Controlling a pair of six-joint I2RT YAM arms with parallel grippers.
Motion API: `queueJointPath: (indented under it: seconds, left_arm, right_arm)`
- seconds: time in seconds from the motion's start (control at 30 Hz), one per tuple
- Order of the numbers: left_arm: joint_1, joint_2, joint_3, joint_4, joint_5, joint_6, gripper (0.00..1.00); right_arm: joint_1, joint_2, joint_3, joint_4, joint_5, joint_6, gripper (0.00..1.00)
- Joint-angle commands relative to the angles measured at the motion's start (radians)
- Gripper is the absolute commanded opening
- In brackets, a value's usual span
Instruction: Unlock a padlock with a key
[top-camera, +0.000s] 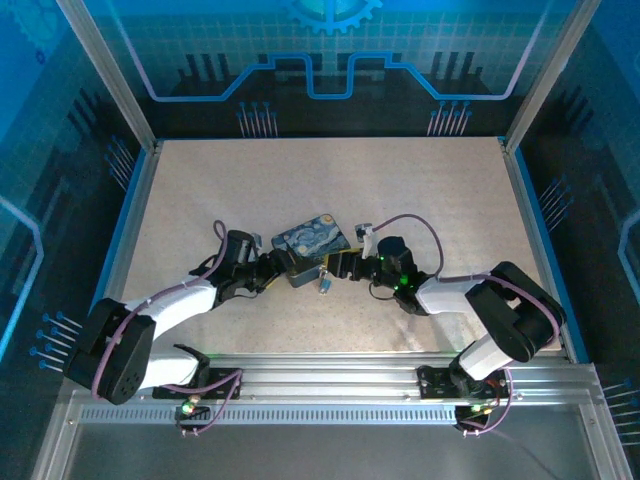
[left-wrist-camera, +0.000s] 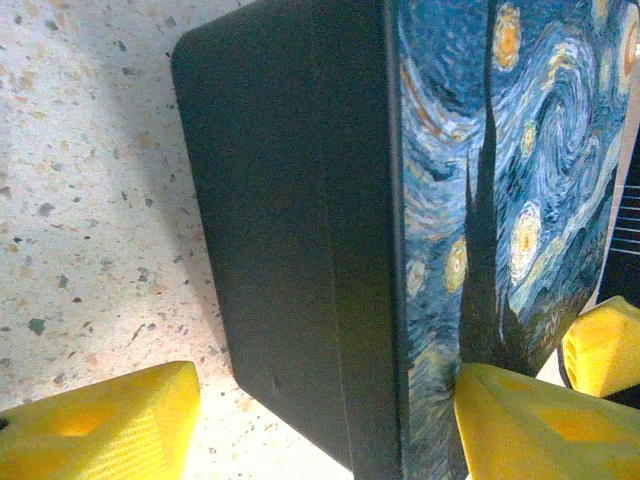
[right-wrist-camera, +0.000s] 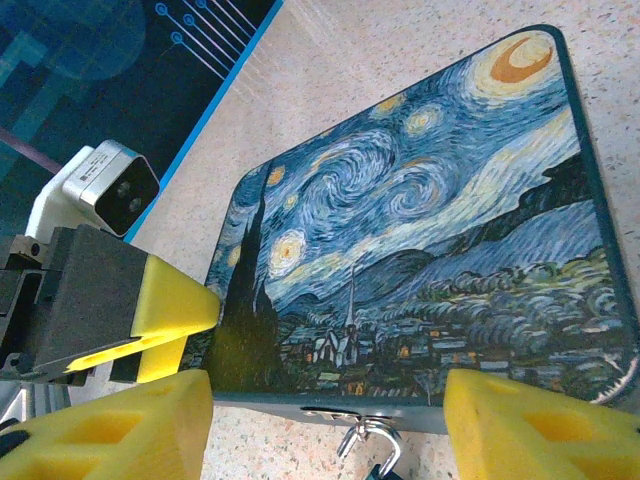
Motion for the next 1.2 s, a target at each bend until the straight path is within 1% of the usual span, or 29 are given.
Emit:
queueJointPath:
  seconds: [0.0, 0.23, 0.33, 0.43, 0.57, 0.73, 0.93, 1.17]
  left_arm:
    - [-0.009, -0.019, -0.004, -0.064, -0.024, -0.001, 0.69]
    - [-0.008, -0.028, -0.008, -0.065, -0.039, -0.003, 0.69]
    - [-0.009, -0.029, -0.014, -0.055, -0.038, -0.009, 0.69]
    - [-0.008, -0.028, -0.02, -0.046, -0.037, -0.014, 0.69]
    - [-0.009, -0.026, -0.022, -0.044, -0.036, -0.017, 0.69]
    - [-0.009, -0.029, -0.025, -0.044, -0.034, -0.019, 0.69]
    - [-0.009, -0.033, -0.028, -0.041, -0.034, -0.023, 0.69]
    - [-0.009, -0.036, -0.028, -0.043, -0.034, -0.024, 0.69]
  right_arm:
    - [-0.012, -0.013, -0.012, 0.01, -0.02, -0.019, 0.64]
    - [-0.009, -0.091, -0.098, 0.006, -0.036, -0.039, 0.63]
    - [-0.006, -0.094, -0.118, 0.011, -0.061, -0.041, 0.64]
    - [0.009, -0.061, -0.124, 0.031, -0.081, -0.035, 0.64]
    - [0.03, 0.016, -0.123, 0.11, -0.083, -0.005, 0.64]
    - [0.036, 0.124, -0.077, 0.165, -0.116, 0.024, 0.62]
    - [0.037, 0.208, -0.042, 0.22, -0.129, 0.038, 0.6]
    - [0.037, 0.282, -0.017, 0.28, -0.166, 0.06, 0.53]
